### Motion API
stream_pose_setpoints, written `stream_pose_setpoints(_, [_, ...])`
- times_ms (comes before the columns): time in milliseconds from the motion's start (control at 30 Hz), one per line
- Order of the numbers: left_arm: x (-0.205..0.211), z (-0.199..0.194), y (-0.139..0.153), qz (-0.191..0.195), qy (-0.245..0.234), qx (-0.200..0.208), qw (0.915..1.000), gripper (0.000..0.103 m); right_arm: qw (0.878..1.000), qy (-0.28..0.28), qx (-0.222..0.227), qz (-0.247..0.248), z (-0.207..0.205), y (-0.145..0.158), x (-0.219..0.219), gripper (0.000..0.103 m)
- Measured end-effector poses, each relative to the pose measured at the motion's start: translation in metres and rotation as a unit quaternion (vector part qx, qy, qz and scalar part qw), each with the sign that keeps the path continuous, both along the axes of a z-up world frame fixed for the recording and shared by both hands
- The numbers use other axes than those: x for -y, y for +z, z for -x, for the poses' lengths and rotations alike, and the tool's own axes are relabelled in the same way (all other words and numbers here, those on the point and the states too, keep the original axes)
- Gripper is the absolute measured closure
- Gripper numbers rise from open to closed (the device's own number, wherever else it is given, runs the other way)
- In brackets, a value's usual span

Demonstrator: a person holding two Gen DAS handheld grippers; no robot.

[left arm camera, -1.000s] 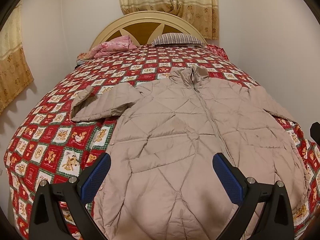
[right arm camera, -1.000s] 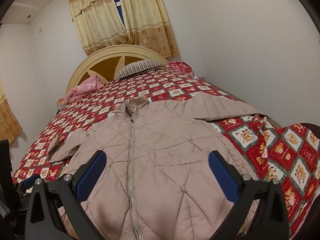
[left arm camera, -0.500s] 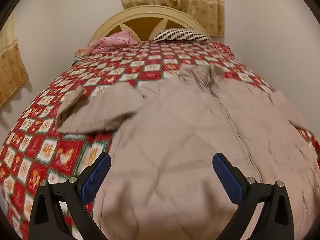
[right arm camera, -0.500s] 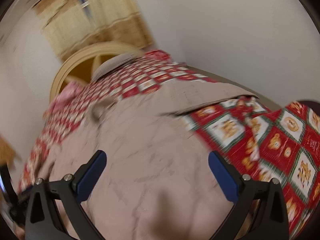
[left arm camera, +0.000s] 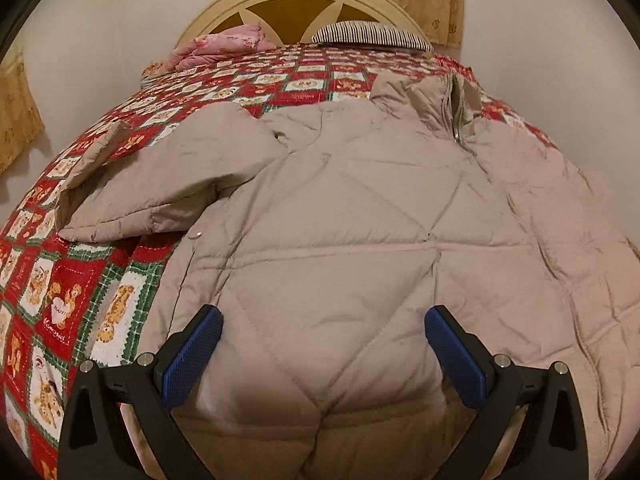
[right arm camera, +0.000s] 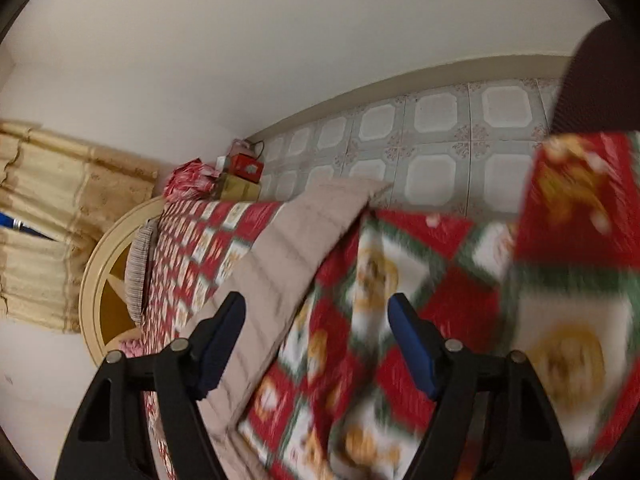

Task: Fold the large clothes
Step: 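Grasp the beige jacket's front hem edge with the right gripper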

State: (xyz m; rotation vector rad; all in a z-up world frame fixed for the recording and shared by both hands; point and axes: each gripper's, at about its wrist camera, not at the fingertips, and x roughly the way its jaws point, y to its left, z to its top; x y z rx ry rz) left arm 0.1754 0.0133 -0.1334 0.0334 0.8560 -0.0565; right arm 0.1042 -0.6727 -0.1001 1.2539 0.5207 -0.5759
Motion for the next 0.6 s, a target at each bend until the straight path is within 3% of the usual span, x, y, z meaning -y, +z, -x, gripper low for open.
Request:
stream_pose_setpoints(200, [-0.001, -0.008, -0.005, -0.002, 0.0, -0.009, 1.0, 0.001, 0.998, -0.005, -0.059, -0.029, -0.034, -0.036, 0.03, 0.029])
stream_pose_setpoints(300, [-0.002, -0.009, -0.006, 0.005, 0.001, -0.01, 0.9999, 0.001, 0.996, -0.027, -0.066, -0.052, -0.042, -0.059, 0.047, 0.03])
stream_pose_setpoints(400, [-0.001, -0.011, -0.007, 0.005, 0.001, -0.011, 0.9999, 0.001, 0.997, -0.037, -0.05, -0.034, -0.049, -0.061, 0.059, 0.035])
stream_pose_setpoints(500, [0.0, -0.01, -0.007, 0.004, 0.002, -0.012, 0.9999, 0.001, 0.998, -0.02, -0.032, -0.047, -0.062, -0.072, 0.068, 0.063])
stream_pose_setpoints(567, [0.0, -0.01, -0.007, 0.004, 0.002, -0.012, 0.9999, 0.001, 0.998, -0.017, -0.043, -0.045, -0.06, -0.078, 0.069, 0.087])
stream_pose_setpoints(600, [0.0, -0.011, -0.007, 0.004, 0.001, -0.012, 0.9999, 0.001, 0.998, -0.017, -0.038, -0.043, -0.06, -0.078, 0.068, 0.089])
